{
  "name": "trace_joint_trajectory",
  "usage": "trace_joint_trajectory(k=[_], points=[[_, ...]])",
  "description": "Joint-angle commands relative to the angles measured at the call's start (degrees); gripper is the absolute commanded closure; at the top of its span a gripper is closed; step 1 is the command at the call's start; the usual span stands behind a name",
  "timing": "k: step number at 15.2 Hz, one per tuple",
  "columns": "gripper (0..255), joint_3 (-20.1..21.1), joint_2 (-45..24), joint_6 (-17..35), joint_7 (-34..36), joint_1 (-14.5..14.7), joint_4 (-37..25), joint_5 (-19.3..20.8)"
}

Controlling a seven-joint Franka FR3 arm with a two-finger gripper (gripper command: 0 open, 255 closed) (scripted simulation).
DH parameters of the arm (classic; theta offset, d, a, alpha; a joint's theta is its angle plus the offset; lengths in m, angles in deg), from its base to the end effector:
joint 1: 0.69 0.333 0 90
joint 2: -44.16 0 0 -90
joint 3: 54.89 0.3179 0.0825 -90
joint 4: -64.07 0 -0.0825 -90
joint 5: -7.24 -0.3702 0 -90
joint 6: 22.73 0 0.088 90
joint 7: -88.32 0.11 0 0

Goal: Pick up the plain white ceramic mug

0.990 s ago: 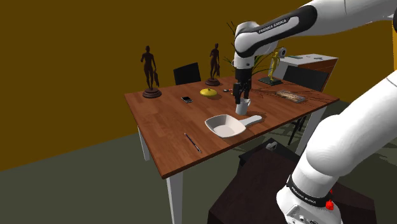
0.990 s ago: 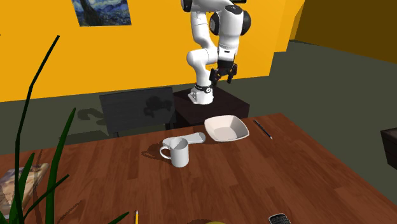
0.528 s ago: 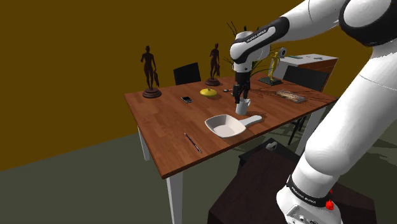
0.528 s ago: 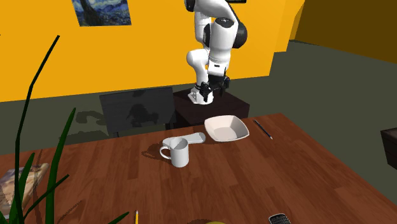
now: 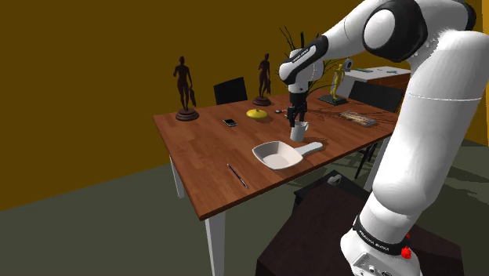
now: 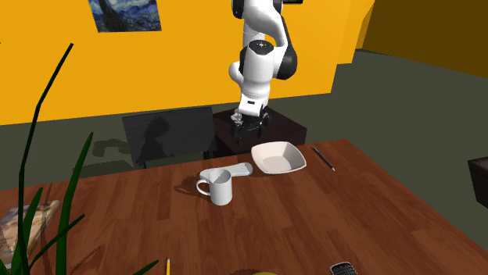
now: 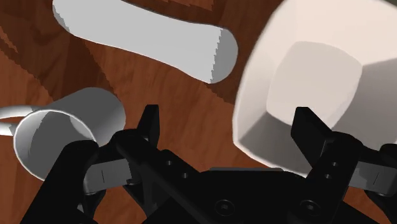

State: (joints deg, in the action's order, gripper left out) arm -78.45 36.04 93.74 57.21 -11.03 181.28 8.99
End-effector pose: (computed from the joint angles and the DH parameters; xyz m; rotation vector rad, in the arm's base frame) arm 0.4545 -0.3024 0.3735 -3.1235 0.0523 0.2589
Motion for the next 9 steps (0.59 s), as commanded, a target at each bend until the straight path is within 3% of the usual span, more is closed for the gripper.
trace_joint_trajectory(k=[1, 9], points=[[0, -0.5, -4.8, 0.9, -2.1, -1.3, -3.7, -1.6], [0, -0.3, -22.1, 0.2, -8.1, -8.3, -21.4, -7.2]])
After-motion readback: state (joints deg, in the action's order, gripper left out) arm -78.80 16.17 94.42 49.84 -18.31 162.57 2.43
